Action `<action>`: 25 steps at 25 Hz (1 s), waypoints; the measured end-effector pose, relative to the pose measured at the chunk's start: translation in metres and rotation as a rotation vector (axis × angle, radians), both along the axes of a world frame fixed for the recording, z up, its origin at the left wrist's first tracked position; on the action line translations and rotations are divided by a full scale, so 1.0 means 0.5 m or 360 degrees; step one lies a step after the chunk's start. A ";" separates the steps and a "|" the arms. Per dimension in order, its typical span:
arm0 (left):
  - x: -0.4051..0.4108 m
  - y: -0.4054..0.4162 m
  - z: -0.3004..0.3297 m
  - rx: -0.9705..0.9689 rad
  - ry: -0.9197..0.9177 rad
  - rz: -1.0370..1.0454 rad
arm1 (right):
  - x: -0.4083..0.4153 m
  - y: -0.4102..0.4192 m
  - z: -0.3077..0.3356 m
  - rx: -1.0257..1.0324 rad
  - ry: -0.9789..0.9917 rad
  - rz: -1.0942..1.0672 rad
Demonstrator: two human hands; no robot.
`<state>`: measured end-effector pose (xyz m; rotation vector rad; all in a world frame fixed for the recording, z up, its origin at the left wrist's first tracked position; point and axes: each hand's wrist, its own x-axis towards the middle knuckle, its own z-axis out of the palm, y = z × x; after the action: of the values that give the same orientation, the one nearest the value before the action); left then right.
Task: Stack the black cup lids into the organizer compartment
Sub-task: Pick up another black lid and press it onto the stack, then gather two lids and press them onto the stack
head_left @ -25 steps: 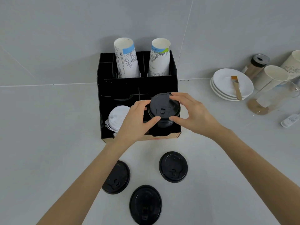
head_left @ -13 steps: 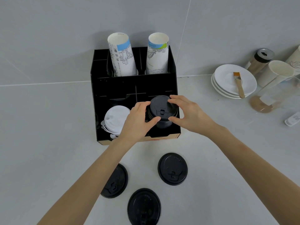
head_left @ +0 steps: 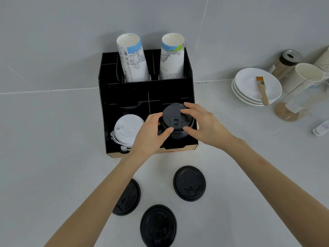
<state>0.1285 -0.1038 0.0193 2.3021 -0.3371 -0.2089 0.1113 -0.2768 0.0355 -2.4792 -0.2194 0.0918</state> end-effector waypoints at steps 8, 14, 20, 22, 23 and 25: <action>-0.001 0.000 0.005 0.0023 -0.0014 -0.0046 | -0.013 0.002 -0.014 0.0037 -0.0027 -0.0058; -0.036 0.019 0.014 0.0048 -0.0031 -0.0048 | -0.064 -0.002 -0.012 0.0077 -0.0083 -0.0123; -0.122 0.036 -0.002 -0.0062 -0.0032 -0.0172 | -0.164 -0.013 -0.025 0.0208 -0.0102 -0.0178; -0.154 0.035 -0.022 -0.0011 0.0042 -0.0262 | -0.199 -0.016 -0.046 0.0239 -0.0025 -0.0204; -0.168 0.033 -0.034 0.0031 0.0091 -0.0304 | -0.214 -0.016 -0.058 0.0245 0.0014 -0.0215; -0.190 0.029 -0.054 0.0147 0.0191 -0.0381 | -0.242 -0.017 -0.083 0.0246 0.0104 -0.0231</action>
<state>0.0333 -0.0894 -0.0075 2.3239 -0.5515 -0.4900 -0.0098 -0.2851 -0.0061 -2.3259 -0.0175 0.0911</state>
